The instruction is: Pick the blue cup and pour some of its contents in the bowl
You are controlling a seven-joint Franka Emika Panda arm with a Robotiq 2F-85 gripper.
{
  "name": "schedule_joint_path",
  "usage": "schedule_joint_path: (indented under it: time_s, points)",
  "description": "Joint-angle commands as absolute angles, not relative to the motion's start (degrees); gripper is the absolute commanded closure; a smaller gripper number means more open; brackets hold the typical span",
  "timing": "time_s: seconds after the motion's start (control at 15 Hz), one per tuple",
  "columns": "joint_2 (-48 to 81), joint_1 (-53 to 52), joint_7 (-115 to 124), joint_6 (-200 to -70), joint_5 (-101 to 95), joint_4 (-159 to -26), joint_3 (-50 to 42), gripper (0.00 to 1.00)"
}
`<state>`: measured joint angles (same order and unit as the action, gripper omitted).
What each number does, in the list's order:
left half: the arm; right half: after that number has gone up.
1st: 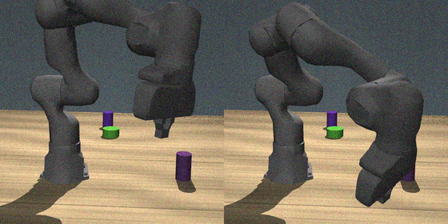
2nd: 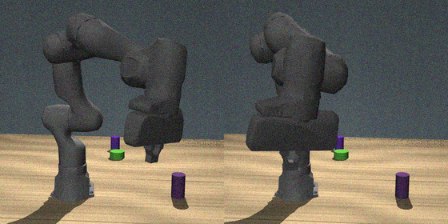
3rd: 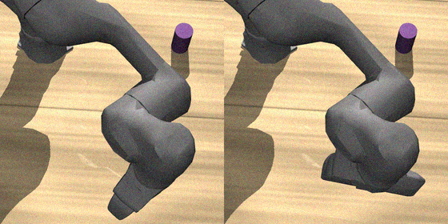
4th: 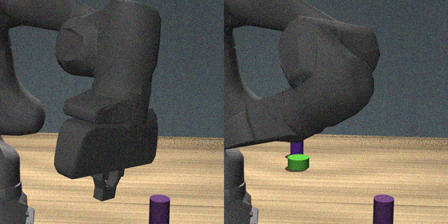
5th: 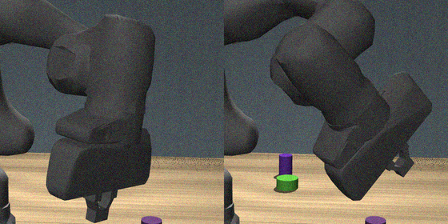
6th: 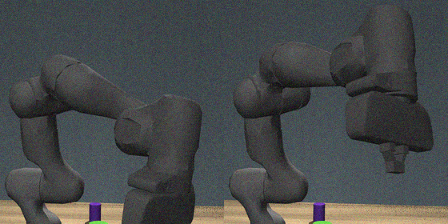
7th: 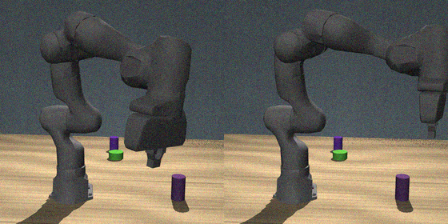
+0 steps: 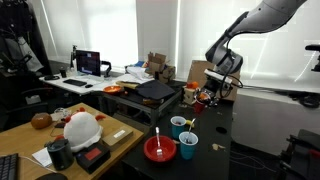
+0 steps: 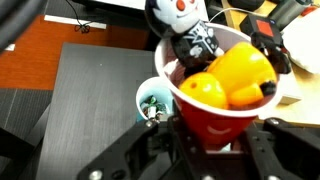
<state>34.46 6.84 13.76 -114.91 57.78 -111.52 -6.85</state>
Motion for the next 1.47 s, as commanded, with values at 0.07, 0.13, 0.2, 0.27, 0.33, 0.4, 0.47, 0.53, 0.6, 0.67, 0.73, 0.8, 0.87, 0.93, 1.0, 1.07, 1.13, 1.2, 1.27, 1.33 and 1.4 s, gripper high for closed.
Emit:
schedule_joint_path:
  time_s: [0.07,0.13,0.2,0.27,0.33,0.4,0.47,0.53,0.6,0.67,0.73,0.8,0.87,0.93,1.0,1.07,1.13,1.2,1.27,1.33,1.4]
  points:
    - [32.3,4.6,18.2,-113.9,55.4,-112.2,-6.2,0.92]
    - [32.4,4.1,18.7,-113.9,55.0,-111.8,-6.0,0.92]
    - [32.4,3.8,19.3,-113.6,54.7,-111.5,-5.9,0.92]
    - [32.5,3.4,19.6,-113.7,54.6,-111.3,-5.7,0.92]
    - [32.6,3.0,20.0,-113.5,54.4,-110.9,-5.5,0.92]
    - [32.7,2.8,20.5,-113.4,54.2,-110.6,-5.3,0.92]
    - [32.8,2.5,20.7,-113.3,54.0,-110.2,-5.0,0.92]
    - [33.0,2.2,21.2,-113.2,53.6,-109.8,-4.7,0.92]
    - [33.2,1.9,21.6,-113.1,53.3,-109.3,-4.5,0.92]
    - [33.4,1.6,21.8,-113.0,53.0,-108.8,-4.3,0.92]
    - [33.6,1.4,22.1,-112.8,52.6,-108.4,-4.0,0.92]
    - [33.9,1.2,22.6,-112.5,52.2,-107.8,-3.7,0.92]
    - [34.3,1.0,22.9,-112.2,51.9,-107.1,-3.4,0.92]
    - [34.5,0.8,23.4,-111.9,51.6,-106.6,-3.2,0.92]
    - [34.9,0.5,24.0,-111.6,51.2,-106.0,-3.0,0.92]
    - [35.2,0.3,24.3,-111.5,51.0,-105.5,-2.8,0.92]
    - [35.5,0.0,25.1,-111.5,50.8,-105.0,-2.7,0.92]
    - [35.9,-0.4,25.7,-111.7,50.7,-104.4,-2.5,0.92]
    - [36.4,-0.7,26.5,-112.1,50.6,-103.9,-2.4,0.92]
    - [37.0,-1.0,27.1,-112.0,50.5,-103.2,-2.3,0.92]
    - [37.7,-1.4,28.0,-112.4,50.5,-102.6,-2.2,0.92]
